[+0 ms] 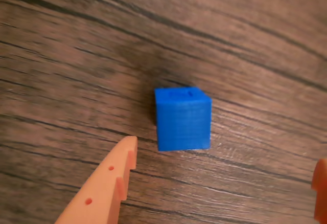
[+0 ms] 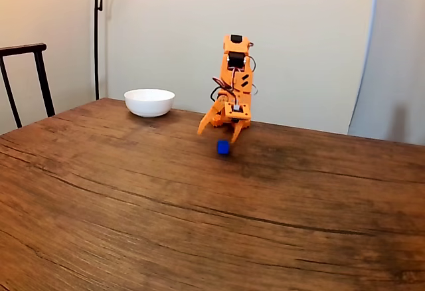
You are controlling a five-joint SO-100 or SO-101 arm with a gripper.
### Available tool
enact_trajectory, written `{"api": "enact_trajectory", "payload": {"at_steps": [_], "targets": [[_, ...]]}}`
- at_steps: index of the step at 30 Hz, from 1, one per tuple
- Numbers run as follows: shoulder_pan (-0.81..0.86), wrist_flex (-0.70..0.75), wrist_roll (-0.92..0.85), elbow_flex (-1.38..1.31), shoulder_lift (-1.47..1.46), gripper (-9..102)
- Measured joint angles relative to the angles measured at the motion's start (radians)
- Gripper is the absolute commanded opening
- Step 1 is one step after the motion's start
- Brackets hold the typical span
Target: Grasp the cube and drop it in the bowl
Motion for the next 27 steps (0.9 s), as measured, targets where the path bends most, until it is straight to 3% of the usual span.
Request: {"api": "enact_trajectory", "payload": {"at_steps": [27], "targets": [[-0.009, -0.083, -0.006, 0.031, 0.000, 46]]}}
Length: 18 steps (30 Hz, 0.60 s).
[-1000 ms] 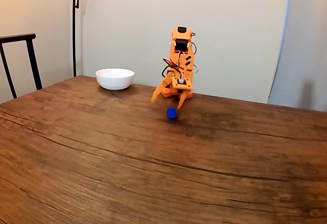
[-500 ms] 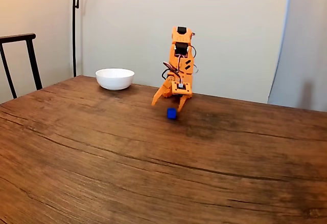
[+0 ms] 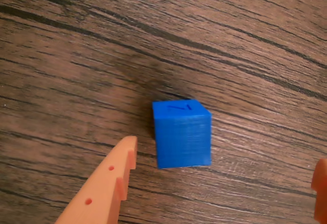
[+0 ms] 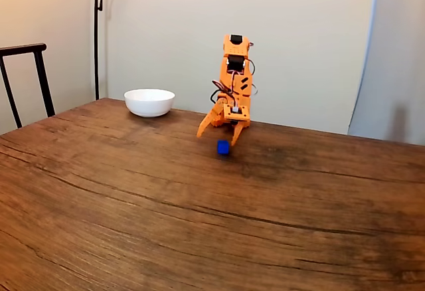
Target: Grasp the cube and drop it in the bowl
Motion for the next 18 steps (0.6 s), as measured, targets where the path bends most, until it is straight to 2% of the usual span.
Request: {"api": "enact_trajectory", "payload": {"at_steps": [5, 18], "targets": [[-0.011, 0.002, -0.034, -0.020, -0.044, 46], [-0.037, -0.008, -0.034, -0.259, -0.457, 46]]}}
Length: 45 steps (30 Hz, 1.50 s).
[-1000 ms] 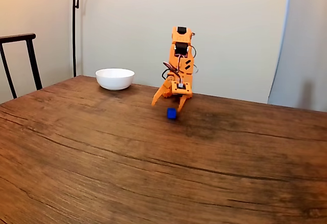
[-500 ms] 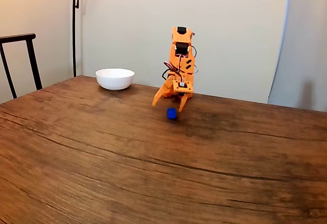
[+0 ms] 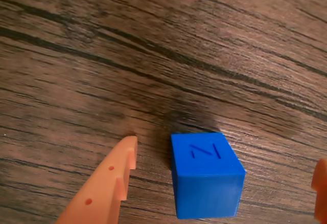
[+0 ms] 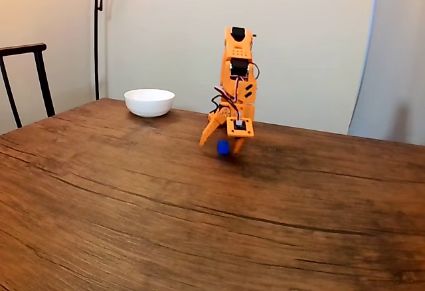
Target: Grasp the cube and drop it in the bowl
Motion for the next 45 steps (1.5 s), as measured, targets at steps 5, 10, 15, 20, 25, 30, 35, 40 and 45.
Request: {"api": "enact_trajectory", "payload": {"at_steps": [5, 10, 15, 20, 25, 30, 35, 40, 45], "targets": [[-0.002, 0.000, 0.000, -0.018, -0.025, 41], [-0.002, 0.015, 0.000, -0.026, -0.028, 32], [0.011, 0.044, 0.000, -0.034, -0.031, 31], [0.014, 0.080, 0.000, -0.038, -0.031, 31], [0.018, 0.101, 0.000, -0.040, -0.031, 31], [0.018, 0.101, 0.000, -0.040, -0.031, 31], [0.018, 0.101, 0.000, -0.040, -0.031, 24], [0.026, 0.101, 0.006, -0.040, -0.031, 10], [0.025, 0.101, 0.005, -0.040, -0.031, 5]]}}
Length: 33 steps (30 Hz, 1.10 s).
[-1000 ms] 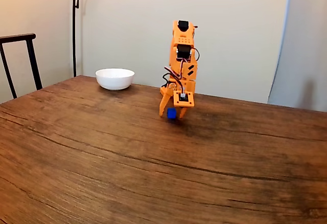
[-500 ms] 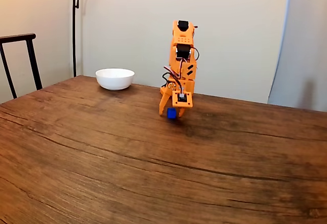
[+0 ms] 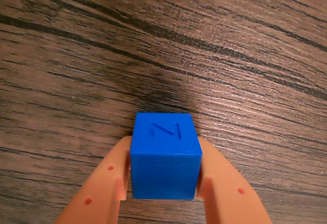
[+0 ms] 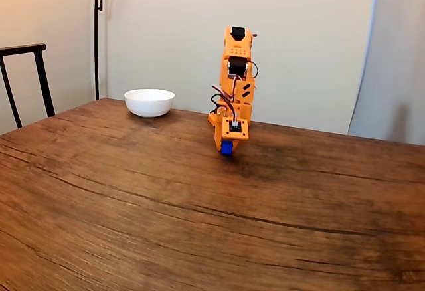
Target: Grasp the cube and drop it in the bowl
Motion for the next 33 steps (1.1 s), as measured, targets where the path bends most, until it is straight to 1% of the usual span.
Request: {"api": "enact_trajectory", "payload": {"at_steps": [10, 14, 17, 22, 25, 33], "targets": [[-0.005, 0.002, -0.003, -0.003, 0.002, 3], [-0.015, 0.040, 0.017, -0.086, -0.020, 3], [-0.012, 0.115, 0.074, -0.189, -0.020, 3], [0.051, 0.296, 0.156, -0.364, -0.020, 3], [0.083, 0.377, 0.192, -0.445, -0.017, 3], [0.212, 0.471, 0.210, -0.485, 0.161, 4]]}}
